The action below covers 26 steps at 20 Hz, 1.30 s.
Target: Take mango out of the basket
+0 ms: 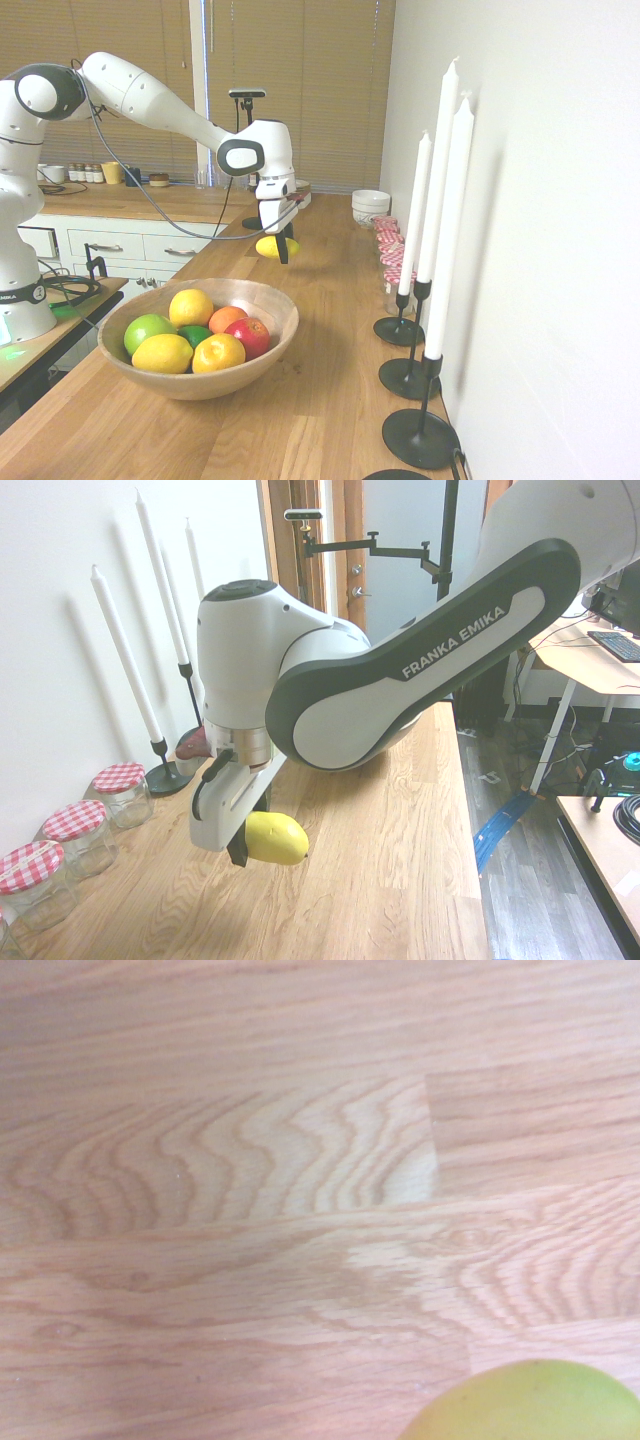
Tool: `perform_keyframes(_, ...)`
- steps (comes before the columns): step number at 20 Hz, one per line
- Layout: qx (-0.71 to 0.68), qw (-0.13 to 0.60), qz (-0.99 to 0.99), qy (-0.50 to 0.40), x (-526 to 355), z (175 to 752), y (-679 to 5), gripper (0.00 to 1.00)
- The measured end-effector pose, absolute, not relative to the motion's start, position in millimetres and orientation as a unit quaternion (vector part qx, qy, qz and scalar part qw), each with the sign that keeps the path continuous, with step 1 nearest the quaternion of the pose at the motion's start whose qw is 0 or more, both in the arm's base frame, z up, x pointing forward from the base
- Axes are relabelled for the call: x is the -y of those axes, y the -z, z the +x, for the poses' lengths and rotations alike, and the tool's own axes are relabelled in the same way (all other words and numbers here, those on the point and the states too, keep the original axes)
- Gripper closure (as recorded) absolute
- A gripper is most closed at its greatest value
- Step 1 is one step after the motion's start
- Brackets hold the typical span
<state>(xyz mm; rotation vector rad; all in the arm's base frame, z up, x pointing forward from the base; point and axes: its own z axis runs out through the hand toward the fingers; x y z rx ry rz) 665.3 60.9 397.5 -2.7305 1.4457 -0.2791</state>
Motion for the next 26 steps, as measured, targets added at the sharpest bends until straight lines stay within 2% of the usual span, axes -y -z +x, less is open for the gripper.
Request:
perform_keyframes(12,-0.474,0.018,-0.877,0.081,-60.5,658.7,-366.9,1.00)
perform_keyframes(13,-0.474,0.017,-0.877,0.080,-60.5,658.5,-366.4,0.00)
perform_keyframes(26,-0.483,0.017,-0.872,0.076,-60.5,656.5,-362.4,0.00)
